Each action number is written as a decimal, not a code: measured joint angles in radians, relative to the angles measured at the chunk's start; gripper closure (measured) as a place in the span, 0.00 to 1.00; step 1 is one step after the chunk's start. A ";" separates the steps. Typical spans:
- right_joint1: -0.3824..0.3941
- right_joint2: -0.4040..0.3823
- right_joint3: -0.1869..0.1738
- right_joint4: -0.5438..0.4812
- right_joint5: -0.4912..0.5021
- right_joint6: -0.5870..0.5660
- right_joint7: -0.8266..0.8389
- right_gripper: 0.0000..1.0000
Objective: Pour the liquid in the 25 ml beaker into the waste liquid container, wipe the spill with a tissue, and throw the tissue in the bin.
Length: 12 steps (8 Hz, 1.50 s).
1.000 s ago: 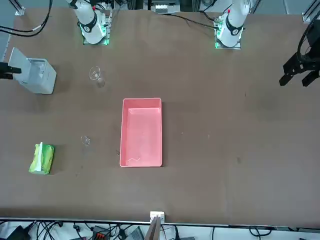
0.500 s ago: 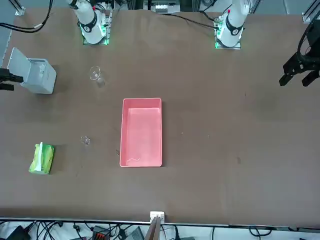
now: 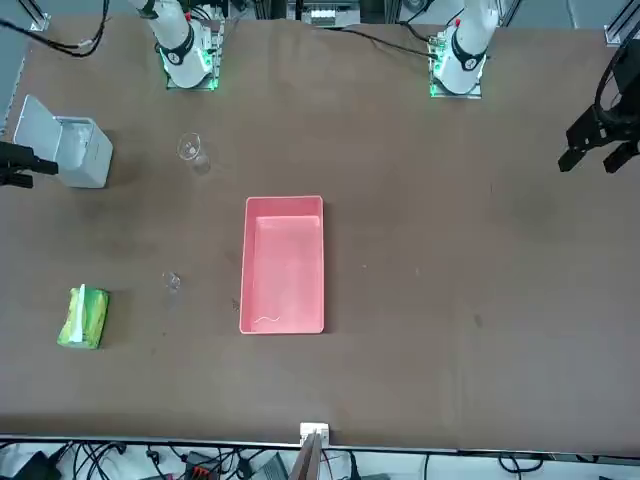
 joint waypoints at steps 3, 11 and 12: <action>-0.119 -0.094 0.260 -0.001 -0.152 0.008 0.186 0.00; -0.125 -0.138 0.437 -0.015 -0.233 0.114 0.552 0.00; -0.126 -0.142 0.437 -0.016 -0.233 0.118 0.561 0.00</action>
